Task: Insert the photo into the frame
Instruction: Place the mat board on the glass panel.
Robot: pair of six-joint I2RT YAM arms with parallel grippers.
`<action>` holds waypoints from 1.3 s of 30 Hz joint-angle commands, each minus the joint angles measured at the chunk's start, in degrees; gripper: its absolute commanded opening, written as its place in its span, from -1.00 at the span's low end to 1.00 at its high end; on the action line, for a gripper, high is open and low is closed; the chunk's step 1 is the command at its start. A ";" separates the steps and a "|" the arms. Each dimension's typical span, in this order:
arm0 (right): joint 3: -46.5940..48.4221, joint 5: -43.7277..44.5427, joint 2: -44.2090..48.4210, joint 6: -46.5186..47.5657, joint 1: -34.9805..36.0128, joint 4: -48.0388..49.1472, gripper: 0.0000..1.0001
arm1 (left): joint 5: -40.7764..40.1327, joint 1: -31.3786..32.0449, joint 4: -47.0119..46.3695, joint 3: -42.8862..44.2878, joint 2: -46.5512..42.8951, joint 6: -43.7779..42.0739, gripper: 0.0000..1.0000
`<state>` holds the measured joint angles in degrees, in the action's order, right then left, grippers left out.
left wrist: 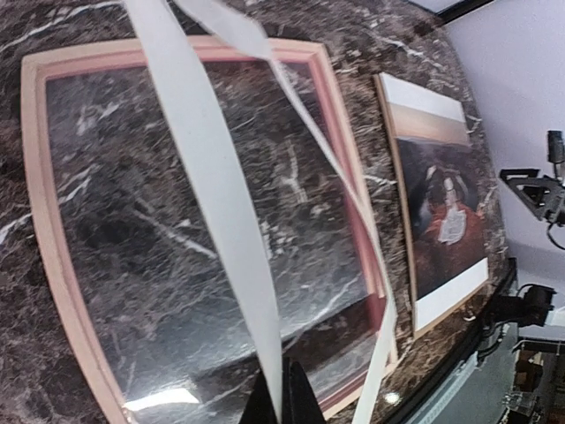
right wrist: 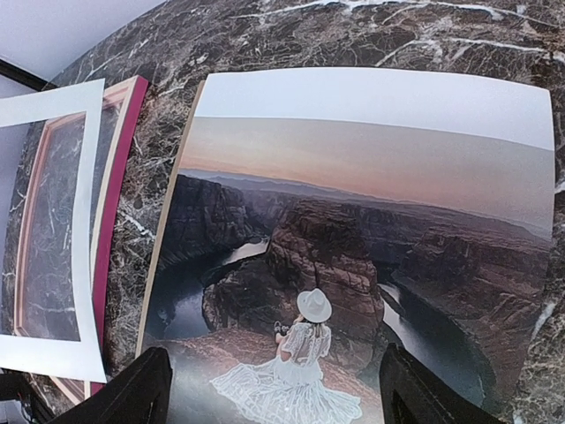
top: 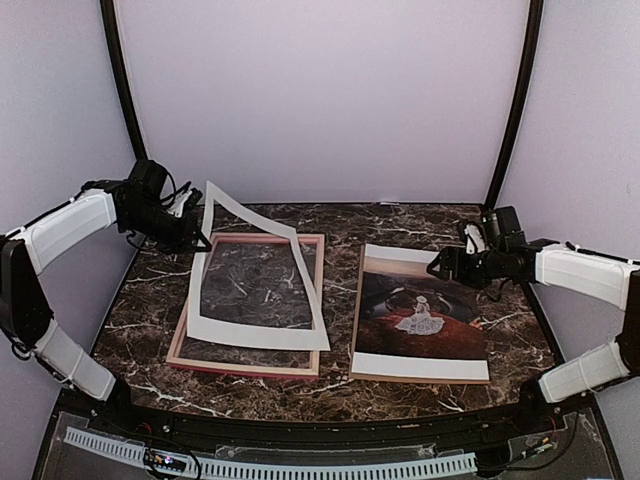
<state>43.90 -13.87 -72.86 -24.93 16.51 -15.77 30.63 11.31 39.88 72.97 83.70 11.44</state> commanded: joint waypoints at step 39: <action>-0.82 -2.30 -9.72 2.25 0.57 7.30 0.62 | -13.42 -4.36 4.86 7.38 22.85 -4.32 -1.00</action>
<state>43.64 -15.53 -82.13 -22.98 16.51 -10.87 17.10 7.11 45.39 78.83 106.43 6.42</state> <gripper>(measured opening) 0.810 0.026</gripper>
